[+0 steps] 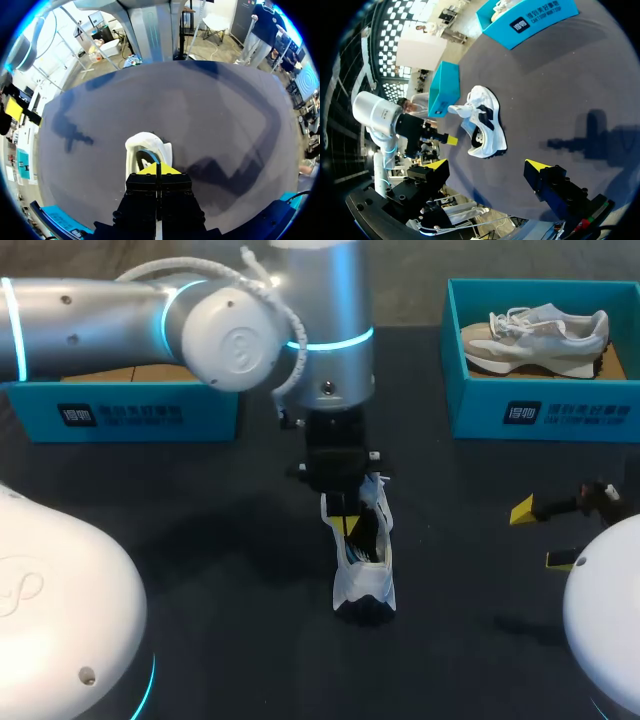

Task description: Take the shoe out of the shoebox, open the shoe tongue, remove and reinsert the insole, then place the shoe into the shoebox

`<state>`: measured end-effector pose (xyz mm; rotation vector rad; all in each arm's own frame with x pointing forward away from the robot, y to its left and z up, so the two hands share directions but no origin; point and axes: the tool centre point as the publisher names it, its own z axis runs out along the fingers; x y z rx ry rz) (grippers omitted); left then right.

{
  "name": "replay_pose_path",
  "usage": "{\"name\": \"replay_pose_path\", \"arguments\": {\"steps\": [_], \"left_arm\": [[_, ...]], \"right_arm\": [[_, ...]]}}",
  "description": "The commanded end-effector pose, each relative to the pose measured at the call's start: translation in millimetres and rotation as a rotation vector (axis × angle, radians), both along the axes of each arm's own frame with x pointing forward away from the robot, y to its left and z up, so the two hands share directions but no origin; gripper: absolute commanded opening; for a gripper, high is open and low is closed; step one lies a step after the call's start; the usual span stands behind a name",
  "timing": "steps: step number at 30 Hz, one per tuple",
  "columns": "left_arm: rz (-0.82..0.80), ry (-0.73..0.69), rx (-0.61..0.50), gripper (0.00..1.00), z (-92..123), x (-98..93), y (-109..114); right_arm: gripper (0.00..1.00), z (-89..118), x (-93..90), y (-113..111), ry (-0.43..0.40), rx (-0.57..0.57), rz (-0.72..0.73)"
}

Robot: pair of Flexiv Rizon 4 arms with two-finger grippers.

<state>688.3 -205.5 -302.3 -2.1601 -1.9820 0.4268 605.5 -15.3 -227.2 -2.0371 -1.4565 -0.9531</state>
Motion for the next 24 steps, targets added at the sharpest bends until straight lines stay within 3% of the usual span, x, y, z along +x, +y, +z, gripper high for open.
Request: {"name": "replay_pose_path", "arguments": {"steps": [1,12,24], "left_arm": [[-0.010,-0.005,0.051,0.00,-9,-0.2,-3],[-0.034,0.001,0.122,0.00,-33,-9.3,1],[-0.048,-0.019,0.138,0.00,-39,-1.3,-8]], "right_arm": [[1.00,3,-7.0,-1,-0.004,-0.003,-0.007],[1.00,3,-7.0,-1,-0.004,-0.003,-0.007],[1.00,3,-7.0,-1,-0.004,-0.003,-0.007]]}}
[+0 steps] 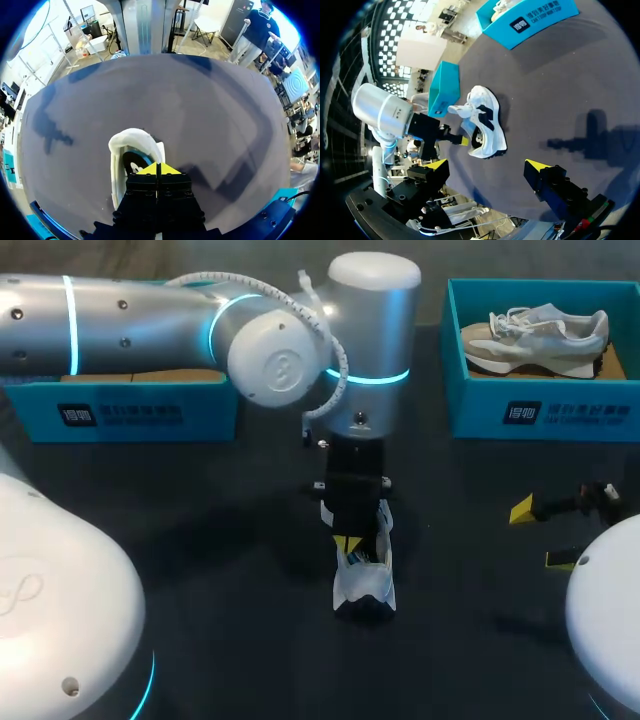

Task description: Take the shoe out of the shoebox, open the shoe tongue, remove and reinsert the insole, then place the shoe into the shoebox

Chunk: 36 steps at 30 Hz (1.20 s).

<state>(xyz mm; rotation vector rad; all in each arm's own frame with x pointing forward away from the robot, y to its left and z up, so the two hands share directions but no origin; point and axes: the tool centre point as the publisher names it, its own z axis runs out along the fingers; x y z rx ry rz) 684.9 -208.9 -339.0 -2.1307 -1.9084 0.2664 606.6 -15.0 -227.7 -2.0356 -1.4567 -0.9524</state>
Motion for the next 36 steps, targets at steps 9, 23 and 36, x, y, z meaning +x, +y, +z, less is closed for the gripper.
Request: {"name": "replay_pose_path", "arguments": {"steps": [9,23,36], "left_arm": [[-0.012,-0.002,0.038,0.00,-13,1.7,-6],[-0.023,0.005,0.054,0.00,-26,3.5,-9],[-0.042,0.020,0.083,0.00,-47,-3.4,-1]], "right_arm": [[1.00,4,-8.1,-1,-0.005,-0.004,-0.008],[1.00,4,-8.1,-1,-0.005,-0.004,-0.008],[1.00,4,-8.1,-1,-0.005,-0.004,-0.008]]}}
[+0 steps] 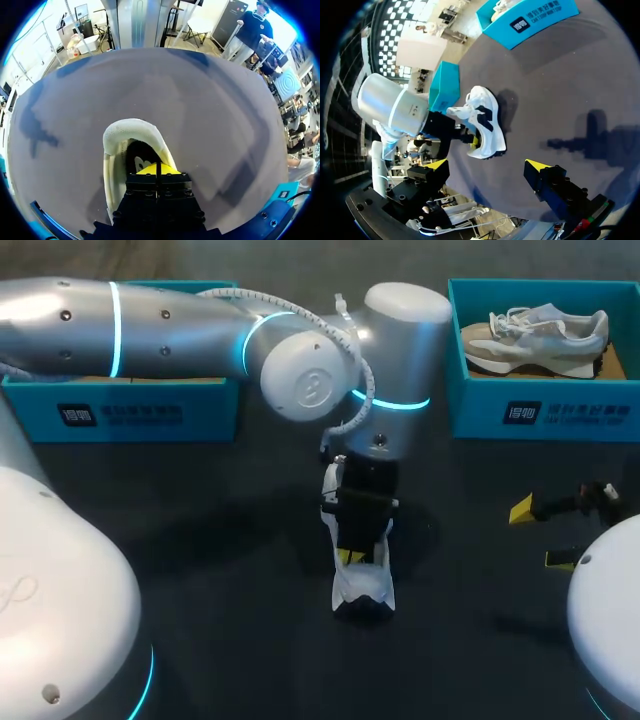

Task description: Take the shoe out of the shoebox, open the shoe tongue, remove and reinsert the insole, then place the shoe into the shoebox

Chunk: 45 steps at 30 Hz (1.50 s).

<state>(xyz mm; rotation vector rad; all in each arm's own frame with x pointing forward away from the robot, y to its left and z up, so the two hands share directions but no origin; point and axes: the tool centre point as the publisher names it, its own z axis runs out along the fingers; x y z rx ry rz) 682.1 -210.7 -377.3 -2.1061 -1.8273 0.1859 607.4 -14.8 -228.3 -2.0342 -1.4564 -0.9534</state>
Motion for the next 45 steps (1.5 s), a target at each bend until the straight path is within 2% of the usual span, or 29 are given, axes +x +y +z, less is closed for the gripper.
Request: {"name": "replay_pose_path", "arguments": {"steps": [1,13,21,27,32,45], "left_arm": [[0.004,0.004,-0.006,0.00,-11,-0.8,1],[0.051,-0.038,-0.104,0.00,-35,-4.6,-1],[0.108,-0.083,-0.174,0.00,-42,-2.1,-5],[0.133,-0.076,-0.207,0.00,-33,-0.4,-9],[0.111,-0.070,-0.182,0.00,-16,-1.8,-15],[0.052,-0.083,-0.134,0.00,11,-7.1,-26]], "right_arm": [[1.00,4,-8.9,-1,-0.004,-0.005,-0.008],[1.00,4,-8.9,-1,-0.004,-0.005,-0.008],[1.00,4,-8.9,-1,-0.004,-0.005,-0.008],[1.00,4,-8.9,-1,-0.004,-0.005,-0.008],[1.00,4,-8.9,-1,-0.004,-0.005,-0.008],[1.00,4,-8.9,-1,-0.004,-0.005,-0.008]]}}
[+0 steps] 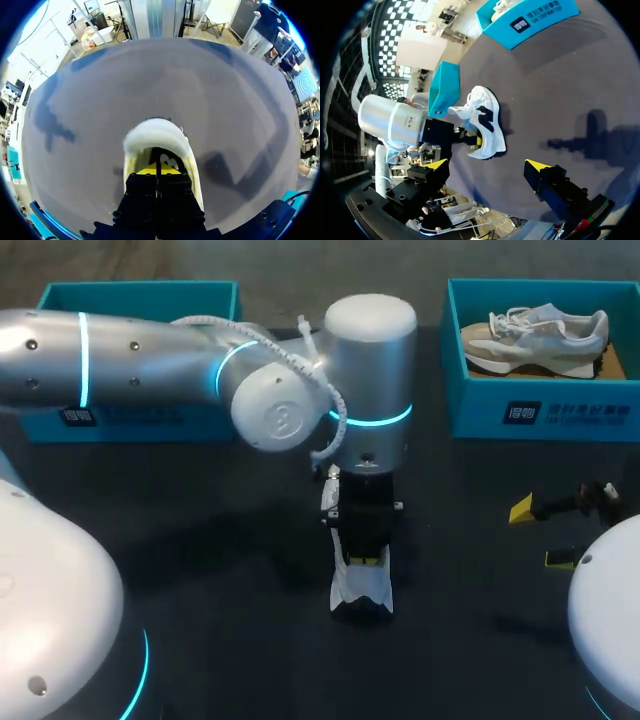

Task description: Take the shoe out of the shoebox, open the shoe tongue, remove and reinsert the insole, then place the shoe into the shoebox

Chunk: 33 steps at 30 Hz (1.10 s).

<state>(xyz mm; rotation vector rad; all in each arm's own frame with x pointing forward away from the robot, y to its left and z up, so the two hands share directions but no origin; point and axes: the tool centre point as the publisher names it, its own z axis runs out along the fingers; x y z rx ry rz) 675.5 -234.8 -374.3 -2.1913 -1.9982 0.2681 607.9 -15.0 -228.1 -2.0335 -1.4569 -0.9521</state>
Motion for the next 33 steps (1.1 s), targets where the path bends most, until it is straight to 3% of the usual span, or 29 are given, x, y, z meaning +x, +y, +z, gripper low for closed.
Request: {"name": "replay_pose_path", "arguments": {"steps": [1,15,23,25,33], "left_arm": [[-0.022,0.004,0.032,0.00,7,-1.6,-2],[-0.051,0.076,0.078,0.00,-35,-10.2,4],[0.016,0.011,0.042,0.00,-53,-5.8,1],[0.031,0.011,0.032,0.00,-53,-3.1,0],[0.040,0.003,-0.023,0.00,-12,5.1,5]], "right_arm": [[1.00,4,-9.4,-1,-0.005,-0.005,-0.009],[1.00,4,-9.4,-1,-0.005,-0.005,-0.009],[1.00,4,-9.4,-1,-0.005,-0.005,-0.009],[1.00,4,-9.4,-1,-0.005,-0.005,-0.009],[1.00,4,-9.4,-1,-0.005,-0.005,-0.009]]}}
